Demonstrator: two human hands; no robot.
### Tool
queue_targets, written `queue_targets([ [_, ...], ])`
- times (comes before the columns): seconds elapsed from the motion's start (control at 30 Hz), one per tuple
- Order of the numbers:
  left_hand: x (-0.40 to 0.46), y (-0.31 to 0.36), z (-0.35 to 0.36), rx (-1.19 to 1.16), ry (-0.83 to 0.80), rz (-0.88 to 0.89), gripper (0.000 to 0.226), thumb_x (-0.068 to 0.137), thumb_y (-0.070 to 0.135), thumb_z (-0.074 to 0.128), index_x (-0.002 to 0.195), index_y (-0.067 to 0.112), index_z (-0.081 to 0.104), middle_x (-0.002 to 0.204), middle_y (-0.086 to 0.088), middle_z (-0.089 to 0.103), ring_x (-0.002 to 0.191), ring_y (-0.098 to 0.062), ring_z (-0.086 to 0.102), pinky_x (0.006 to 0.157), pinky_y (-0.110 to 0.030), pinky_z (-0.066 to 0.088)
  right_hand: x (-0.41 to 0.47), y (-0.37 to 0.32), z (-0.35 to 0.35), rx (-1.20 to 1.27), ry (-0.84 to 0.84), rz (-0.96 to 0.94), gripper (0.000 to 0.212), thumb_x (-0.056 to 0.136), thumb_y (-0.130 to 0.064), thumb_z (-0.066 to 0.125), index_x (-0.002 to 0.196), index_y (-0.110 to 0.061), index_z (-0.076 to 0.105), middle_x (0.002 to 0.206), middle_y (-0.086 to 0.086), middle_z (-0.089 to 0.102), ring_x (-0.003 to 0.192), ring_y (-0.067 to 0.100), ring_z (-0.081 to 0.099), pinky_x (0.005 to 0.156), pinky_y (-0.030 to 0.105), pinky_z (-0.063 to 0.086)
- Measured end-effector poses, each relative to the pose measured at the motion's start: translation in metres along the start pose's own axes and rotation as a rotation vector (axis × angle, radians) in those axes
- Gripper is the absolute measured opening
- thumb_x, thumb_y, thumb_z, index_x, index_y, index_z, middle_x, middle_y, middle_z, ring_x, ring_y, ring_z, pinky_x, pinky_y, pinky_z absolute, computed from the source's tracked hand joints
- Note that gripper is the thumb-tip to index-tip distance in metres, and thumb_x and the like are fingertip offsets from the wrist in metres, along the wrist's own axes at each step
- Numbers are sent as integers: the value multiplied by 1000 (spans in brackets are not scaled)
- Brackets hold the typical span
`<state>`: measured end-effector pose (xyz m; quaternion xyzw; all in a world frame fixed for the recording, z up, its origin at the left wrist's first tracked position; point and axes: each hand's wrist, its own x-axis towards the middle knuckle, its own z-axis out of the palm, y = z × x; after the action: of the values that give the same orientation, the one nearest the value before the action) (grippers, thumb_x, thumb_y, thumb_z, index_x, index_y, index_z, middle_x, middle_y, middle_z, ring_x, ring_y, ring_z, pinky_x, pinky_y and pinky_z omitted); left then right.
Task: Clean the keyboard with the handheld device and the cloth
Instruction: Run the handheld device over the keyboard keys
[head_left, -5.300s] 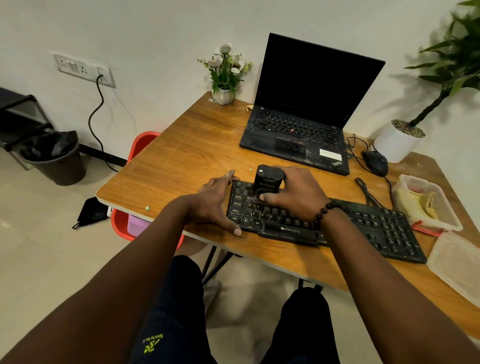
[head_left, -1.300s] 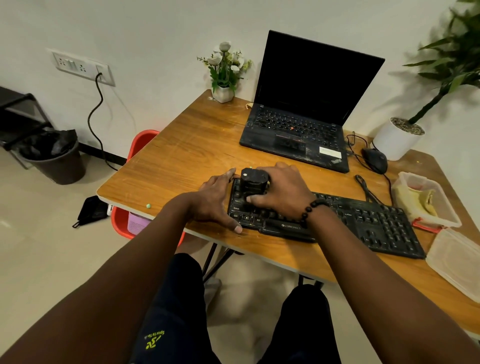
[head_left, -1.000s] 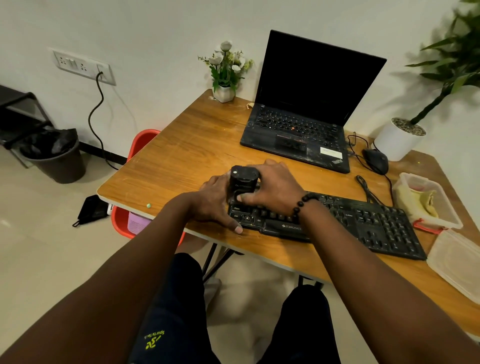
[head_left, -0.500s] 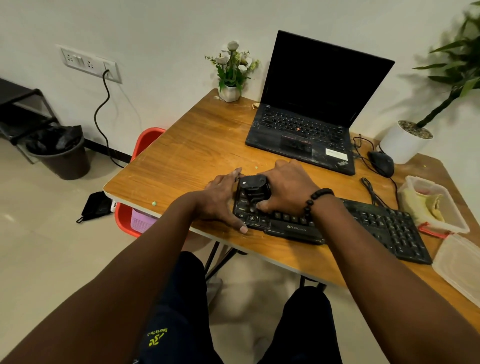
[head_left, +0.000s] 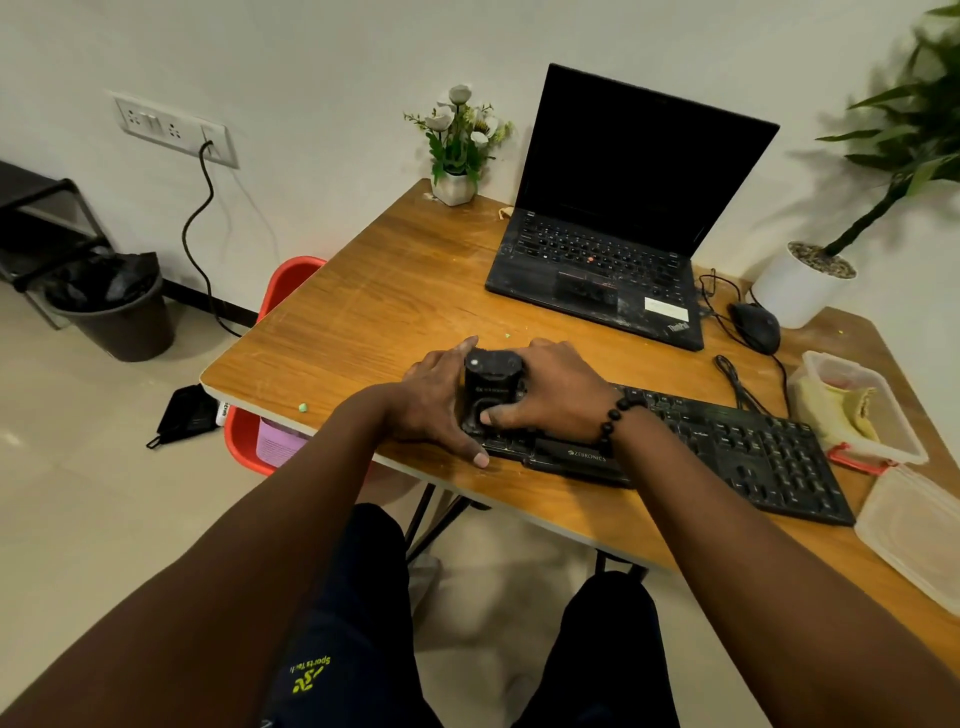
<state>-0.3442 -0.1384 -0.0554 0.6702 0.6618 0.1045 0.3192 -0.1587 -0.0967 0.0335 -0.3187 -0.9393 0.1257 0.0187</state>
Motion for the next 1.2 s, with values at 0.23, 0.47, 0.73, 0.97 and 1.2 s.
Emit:
queue_targets([
  [0.23,-3,4,-7,20,-30,22,161,39,78,85,157,30,-13,165,3,1,151,-32,3,122,-58,15,-7,0,1,98,67,44,39,76,-45,73,107,-25,61,87,-11,56,87,10,48,81,30,37],
  [0.47,-6,8,-5,-8,-2,7,158,49,67,90,154,33,-24,166,-3,0,152,-35,1,121,-61,14,-16,9,-2,114,63,128,47,76,-48,72,116,-25,59,94,-9,63,94,13,54,83,32,45],
  [0.73,-9,12,-5,-6,9,9,154,56,61,90,155,29,-23,166,-4,1,152,-33,2,122,-55,12,-30,8,0,-54,111,119,46,79,-51,67,118,-30,56,92,-15,52,96,12,42,88,31,36],
  [0.97,-9,12,-5,-11,14,9,154,55,61,90,156,30,-22,165,-5,3,151,-33,5,122,-55,13,-38,19,0,59,157,185,42,78,-48,71,114,-28,58,95,-14,58,95,10,48,84,28,41],
  [1.2,-9,12,-6,8,6,-1,156,52,65,89,155,31,-23,165,-6,2,151,-34,4,121,-58,15,-32,24,7,-91,184,188,44,76,-57,66,112,-32,57,99,-12,61,97,13,45,90,35,37],
])
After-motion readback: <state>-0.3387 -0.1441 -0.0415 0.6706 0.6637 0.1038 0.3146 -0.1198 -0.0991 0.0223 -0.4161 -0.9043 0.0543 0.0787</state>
